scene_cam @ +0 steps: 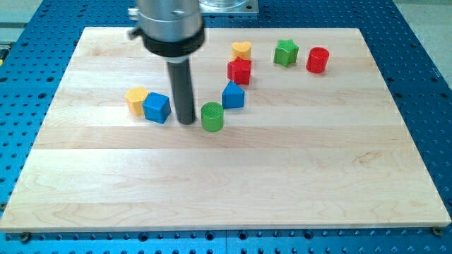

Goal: Place the green circle diagonally to triangle

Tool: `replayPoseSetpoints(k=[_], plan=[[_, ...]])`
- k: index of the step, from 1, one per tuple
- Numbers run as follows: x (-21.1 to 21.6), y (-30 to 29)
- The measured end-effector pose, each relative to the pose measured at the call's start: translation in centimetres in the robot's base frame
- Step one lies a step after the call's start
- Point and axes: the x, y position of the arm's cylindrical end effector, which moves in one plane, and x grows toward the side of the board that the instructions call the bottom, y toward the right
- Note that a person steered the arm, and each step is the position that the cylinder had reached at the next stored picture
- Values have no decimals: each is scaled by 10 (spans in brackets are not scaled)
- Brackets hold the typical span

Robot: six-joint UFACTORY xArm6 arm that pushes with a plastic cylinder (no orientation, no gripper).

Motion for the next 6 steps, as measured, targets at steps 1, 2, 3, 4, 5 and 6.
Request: replayPoseSetpoints(k=[1,2,3,4,5,6], plan=[[24,14],[24,85],[41,106],[19,209],[2,191],[52,61]])
